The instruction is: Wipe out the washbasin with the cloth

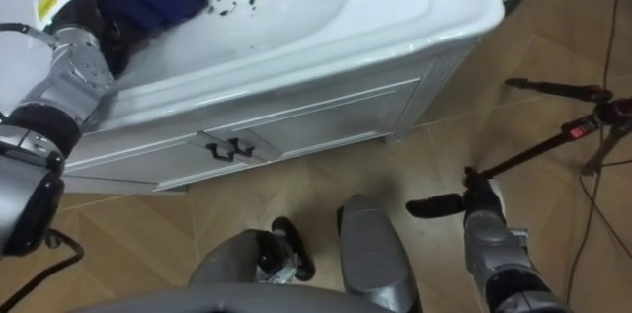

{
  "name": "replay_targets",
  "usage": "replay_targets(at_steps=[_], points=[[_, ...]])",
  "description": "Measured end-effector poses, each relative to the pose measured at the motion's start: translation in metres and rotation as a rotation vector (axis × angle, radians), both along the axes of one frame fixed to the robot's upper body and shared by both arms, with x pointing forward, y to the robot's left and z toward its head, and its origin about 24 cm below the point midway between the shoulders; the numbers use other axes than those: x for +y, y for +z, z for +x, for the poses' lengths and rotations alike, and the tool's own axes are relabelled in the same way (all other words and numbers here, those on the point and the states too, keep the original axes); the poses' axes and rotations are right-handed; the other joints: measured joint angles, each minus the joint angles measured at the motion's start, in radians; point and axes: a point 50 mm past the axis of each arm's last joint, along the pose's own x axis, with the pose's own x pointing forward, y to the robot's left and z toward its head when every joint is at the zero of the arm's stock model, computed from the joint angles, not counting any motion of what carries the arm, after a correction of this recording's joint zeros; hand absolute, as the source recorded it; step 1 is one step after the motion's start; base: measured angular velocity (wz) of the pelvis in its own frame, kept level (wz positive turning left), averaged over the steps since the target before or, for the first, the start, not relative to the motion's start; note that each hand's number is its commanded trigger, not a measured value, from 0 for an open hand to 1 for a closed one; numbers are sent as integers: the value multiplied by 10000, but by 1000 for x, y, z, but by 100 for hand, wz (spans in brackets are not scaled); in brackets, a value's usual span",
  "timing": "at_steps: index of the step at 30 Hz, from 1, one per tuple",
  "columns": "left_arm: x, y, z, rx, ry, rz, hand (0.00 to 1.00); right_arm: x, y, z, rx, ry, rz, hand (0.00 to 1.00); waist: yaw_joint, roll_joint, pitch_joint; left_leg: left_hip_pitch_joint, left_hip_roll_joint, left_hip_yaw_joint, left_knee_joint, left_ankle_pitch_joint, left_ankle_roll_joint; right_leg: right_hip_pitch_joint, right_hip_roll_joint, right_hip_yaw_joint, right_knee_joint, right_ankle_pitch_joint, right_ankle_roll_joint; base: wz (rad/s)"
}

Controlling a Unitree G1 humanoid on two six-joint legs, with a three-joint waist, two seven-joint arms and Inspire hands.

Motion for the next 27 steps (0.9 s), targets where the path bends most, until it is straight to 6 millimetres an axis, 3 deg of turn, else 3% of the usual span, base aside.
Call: replay_targets(at_steps=[7,14,23,27], points=[[-26,6,9,-416,-954,-1916,100,4,-3,-5,104,-90,197,0,-217,-56,37,-76,-16,16,18,-84,82,-29,-15,5,-39,-27,79,0],[-46,13,14,-955,-1666,-2364,100,4,-1,-3,-424,-559,550,0,-294,-47,42,-119,32,91,224,-266,125,-24,18,58,-62,-73,160,0],[-93,25,18,-1852,-3163,-2696,100,2,-7,-8,-27,-362,616,0,-769,-4,59,-132,15,323,128,-349,230,-33,6,203,-94,-161,321,1],[-96,29,19,-2113,-3215,-2756,100,0,-9,-13,185,-403,607,0,-769,17,55,-192,26,442,120,-365,248,-164,-5,256,-60,-155,337,-4]])
